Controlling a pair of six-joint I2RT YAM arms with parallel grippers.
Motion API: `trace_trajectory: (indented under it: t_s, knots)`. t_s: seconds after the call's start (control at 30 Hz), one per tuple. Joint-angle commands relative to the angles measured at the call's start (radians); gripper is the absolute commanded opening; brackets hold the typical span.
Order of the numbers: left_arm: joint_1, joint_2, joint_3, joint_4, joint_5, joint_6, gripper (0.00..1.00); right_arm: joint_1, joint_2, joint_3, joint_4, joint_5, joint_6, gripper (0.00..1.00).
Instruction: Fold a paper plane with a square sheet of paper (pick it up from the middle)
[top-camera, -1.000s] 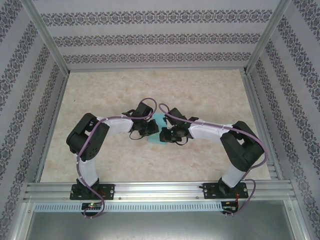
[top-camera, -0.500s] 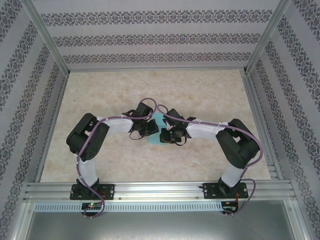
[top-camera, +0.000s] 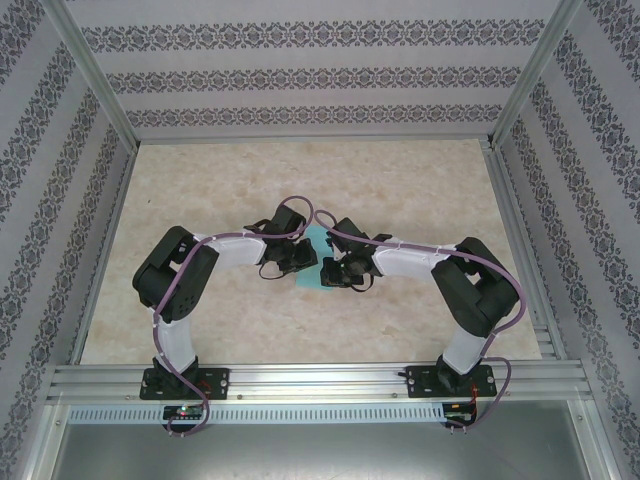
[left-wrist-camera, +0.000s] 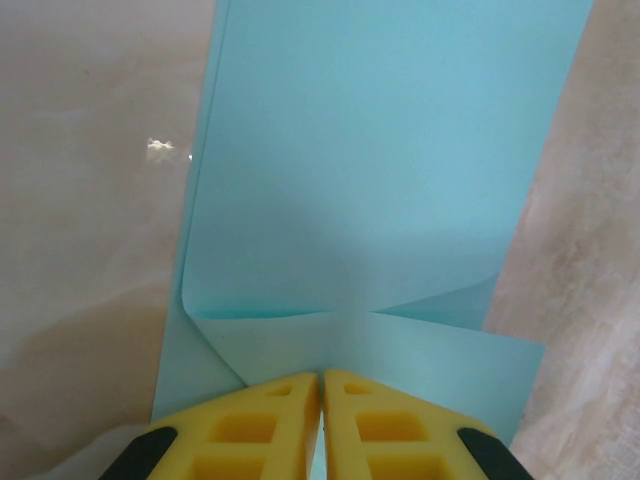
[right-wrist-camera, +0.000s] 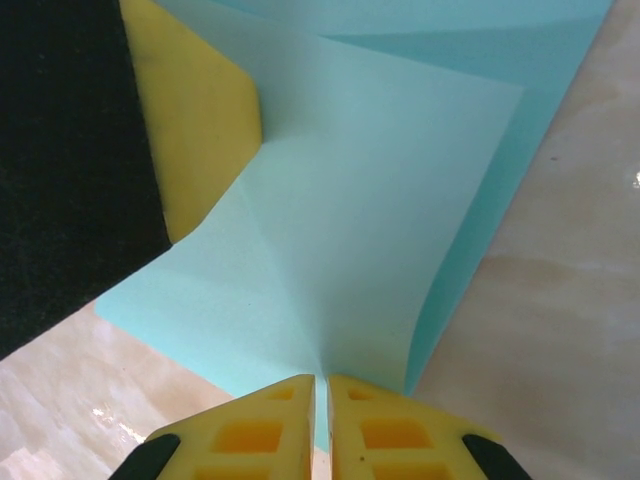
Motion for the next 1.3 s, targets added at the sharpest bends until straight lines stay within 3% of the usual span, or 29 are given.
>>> trace_trajectory:
  t_s: [0.0, 0.4, 1.27]
  knots:
    - [-0.022, 0.067, -0.041, -0.058, -0.072, -0.012, 0.14, 0.014, 0.019, -0.007, -0.022, 0.016, -0.027, 0.11]
    - [-0.022, 0.066, -0.040, -0.063, -0.080, -0.019, 0.14, 0.013, 0.030, -0.011, -0.063, 0.053, -0.047, 0.11]
    - [-0.022, 0.067, -0.037, -0.069, -0.077, -0.017, 0.13, 0.014, -0.034, 0.032, -0.057, 0.003, -0.058, 0.11]
